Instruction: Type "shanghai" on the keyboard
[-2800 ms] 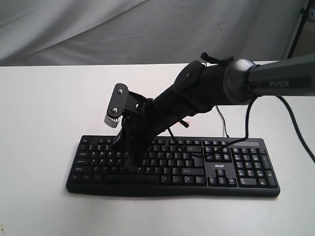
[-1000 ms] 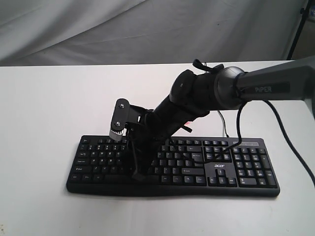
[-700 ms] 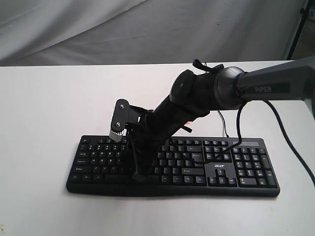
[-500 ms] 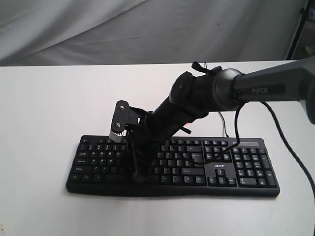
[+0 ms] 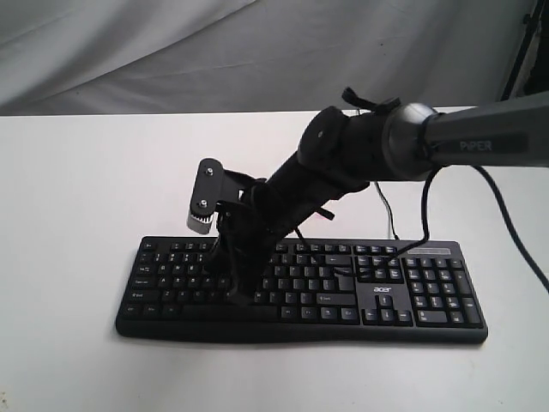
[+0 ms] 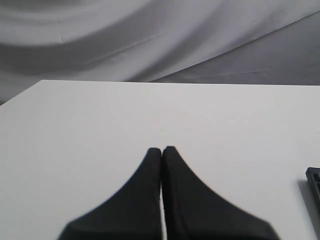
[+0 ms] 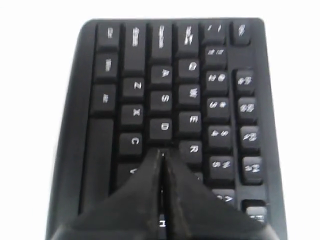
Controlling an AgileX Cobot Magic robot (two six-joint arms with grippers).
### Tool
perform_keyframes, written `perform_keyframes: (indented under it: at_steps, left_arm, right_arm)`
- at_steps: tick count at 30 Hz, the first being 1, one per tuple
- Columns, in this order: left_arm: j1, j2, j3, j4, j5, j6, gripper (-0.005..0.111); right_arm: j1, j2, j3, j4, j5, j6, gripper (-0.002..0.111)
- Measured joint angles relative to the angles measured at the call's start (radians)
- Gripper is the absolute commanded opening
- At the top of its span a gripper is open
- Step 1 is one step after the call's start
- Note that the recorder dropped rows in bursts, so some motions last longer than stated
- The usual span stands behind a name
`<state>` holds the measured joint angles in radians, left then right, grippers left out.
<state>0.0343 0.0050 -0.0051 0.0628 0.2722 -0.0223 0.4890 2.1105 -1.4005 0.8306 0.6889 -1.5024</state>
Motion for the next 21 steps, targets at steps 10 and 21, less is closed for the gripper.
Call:
perform_keyframes:
  at_steps: [10, 21]
  left_arm:
    - [0.0, 0.0, 0.0, 0.0, 0.0, 0.0, 0.001]
    - [0.0, 0.0, 0.0, 0.0, 0.0, 0.0, 0.001]
  right_arm:
    - [0.0, -0.047, 0.0, 0.005, 0.008, 0.0, 0.0]
    - [0.0, -0.047, 0.0, -0.006, 0.014, 0.011, 0.0]
